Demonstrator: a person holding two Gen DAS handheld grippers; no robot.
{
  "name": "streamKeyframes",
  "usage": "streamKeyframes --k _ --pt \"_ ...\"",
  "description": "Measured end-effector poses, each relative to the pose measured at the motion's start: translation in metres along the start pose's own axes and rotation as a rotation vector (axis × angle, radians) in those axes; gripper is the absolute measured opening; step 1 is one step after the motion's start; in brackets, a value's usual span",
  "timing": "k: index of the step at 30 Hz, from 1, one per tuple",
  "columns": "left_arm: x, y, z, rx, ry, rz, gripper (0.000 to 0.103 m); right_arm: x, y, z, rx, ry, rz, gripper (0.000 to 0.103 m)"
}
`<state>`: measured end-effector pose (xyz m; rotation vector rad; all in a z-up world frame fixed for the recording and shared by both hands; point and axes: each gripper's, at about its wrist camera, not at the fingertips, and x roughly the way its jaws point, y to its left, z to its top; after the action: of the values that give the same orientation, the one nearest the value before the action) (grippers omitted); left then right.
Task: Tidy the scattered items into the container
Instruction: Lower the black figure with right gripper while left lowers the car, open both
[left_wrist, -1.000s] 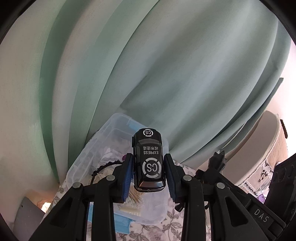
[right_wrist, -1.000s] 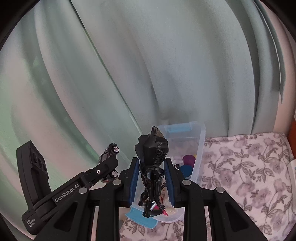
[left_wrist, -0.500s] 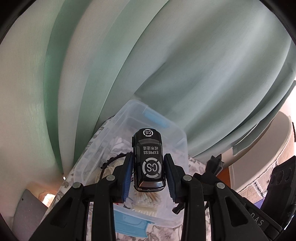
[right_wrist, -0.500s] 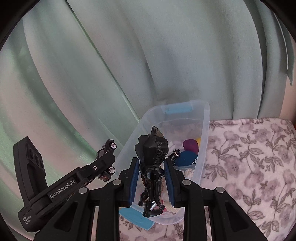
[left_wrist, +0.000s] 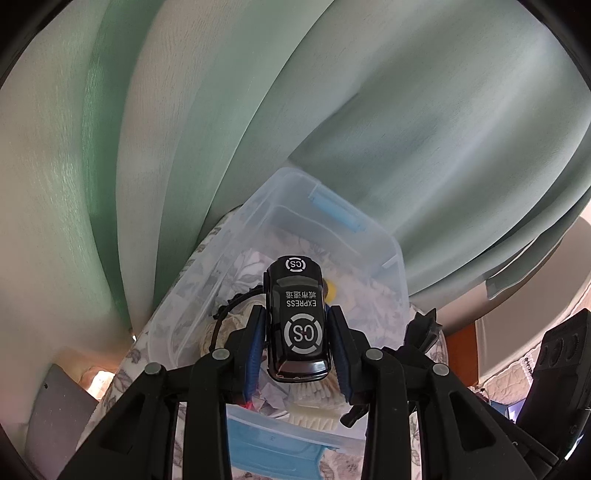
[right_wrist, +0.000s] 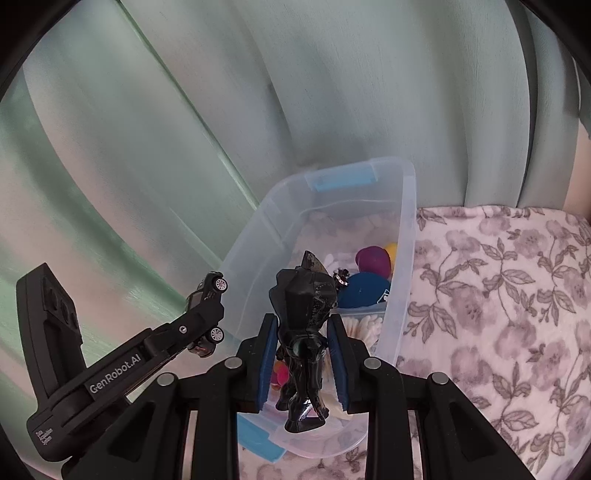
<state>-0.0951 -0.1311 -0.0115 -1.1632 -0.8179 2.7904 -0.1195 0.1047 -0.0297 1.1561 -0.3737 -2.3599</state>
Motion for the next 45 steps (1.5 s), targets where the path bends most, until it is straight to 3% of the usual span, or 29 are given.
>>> streamKeyframes --k 21,31,39,45 --pt "0.008 -0.002 -0.002 0.02 0.022 0.012 0.037 0.002 0.001 0.0 -0.025 0.01 -0.032 0.035" --pt "-0.004 -0.011 -0.003 0.044 0.013 0.012 0.051 -0.014 0.0 -0.001 -0.019 -0.017 -0.038 0.045" --pt "-0.017 -0.025 -0.006 0.079 0.004 0.009 0.059 -0.033 -0.001 -0.002 -0.01 -0.048 -0.05 0.058" --pt "-0.026 -0.038 -0.011 0.122 0.007 0.022 0.067 -0.051 -0.004 -0.004 0.002 -0.078 -0.069 0.062"
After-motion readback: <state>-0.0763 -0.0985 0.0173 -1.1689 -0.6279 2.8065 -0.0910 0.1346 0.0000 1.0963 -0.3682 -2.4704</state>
